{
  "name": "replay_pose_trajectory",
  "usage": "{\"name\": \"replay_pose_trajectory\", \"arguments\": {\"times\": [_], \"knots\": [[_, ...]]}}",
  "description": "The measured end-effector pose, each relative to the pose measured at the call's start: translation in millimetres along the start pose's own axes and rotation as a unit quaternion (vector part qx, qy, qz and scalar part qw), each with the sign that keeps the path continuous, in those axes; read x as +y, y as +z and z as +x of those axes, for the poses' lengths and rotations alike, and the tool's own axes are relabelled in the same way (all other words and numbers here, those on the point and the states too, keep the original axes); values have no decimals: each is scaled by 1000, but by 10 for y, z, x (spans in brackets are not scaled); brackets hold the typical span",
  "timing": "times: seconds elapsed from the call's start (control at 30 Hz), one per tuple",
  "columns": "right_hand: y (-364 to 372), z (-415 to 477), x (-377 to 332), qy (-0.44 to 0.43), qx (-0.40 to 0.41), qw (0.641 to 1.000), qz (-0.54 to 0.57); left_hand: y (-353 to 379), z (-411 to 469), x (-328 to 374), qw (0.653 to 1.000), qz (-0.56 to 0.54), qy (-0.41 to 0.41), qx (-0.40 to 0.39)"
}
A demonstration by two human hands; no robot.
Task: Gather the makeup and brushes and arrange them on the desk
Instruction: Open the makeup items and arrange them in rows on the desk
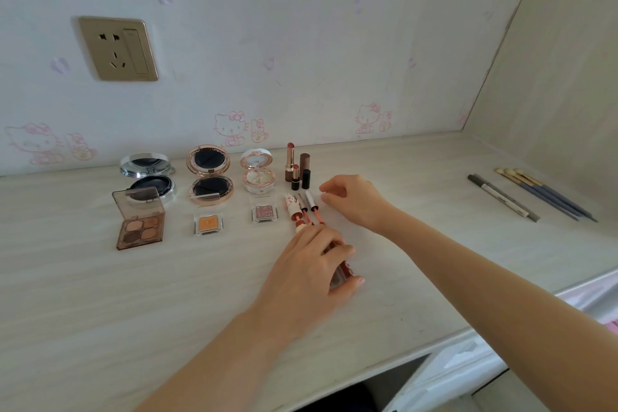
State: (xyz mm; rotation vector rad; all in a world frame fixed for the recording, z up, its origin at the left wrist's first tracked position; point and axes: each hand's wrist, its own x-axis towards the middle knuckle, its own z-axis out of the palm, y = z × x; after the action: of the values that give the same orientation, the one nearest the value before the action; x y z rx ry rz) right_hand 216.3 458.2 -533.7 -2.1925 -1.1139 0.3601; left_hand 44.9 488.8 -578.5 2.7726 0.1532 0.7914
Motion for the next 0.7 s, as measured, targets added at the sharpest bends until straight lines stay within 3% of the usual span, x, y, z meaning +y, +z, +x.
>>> {"name": "replay_pose_trajectory", "arguments": {"times": [0.3, 0.7], "knots": [[-204, -655, 268, -20, 7, 991, -130, -30, 2, 20, 1000, 10, 6, -18], [-589, -1387, 663, -32, 39, 978, -203, -74, 189, 193, 998, 28, 31, -46]]}}
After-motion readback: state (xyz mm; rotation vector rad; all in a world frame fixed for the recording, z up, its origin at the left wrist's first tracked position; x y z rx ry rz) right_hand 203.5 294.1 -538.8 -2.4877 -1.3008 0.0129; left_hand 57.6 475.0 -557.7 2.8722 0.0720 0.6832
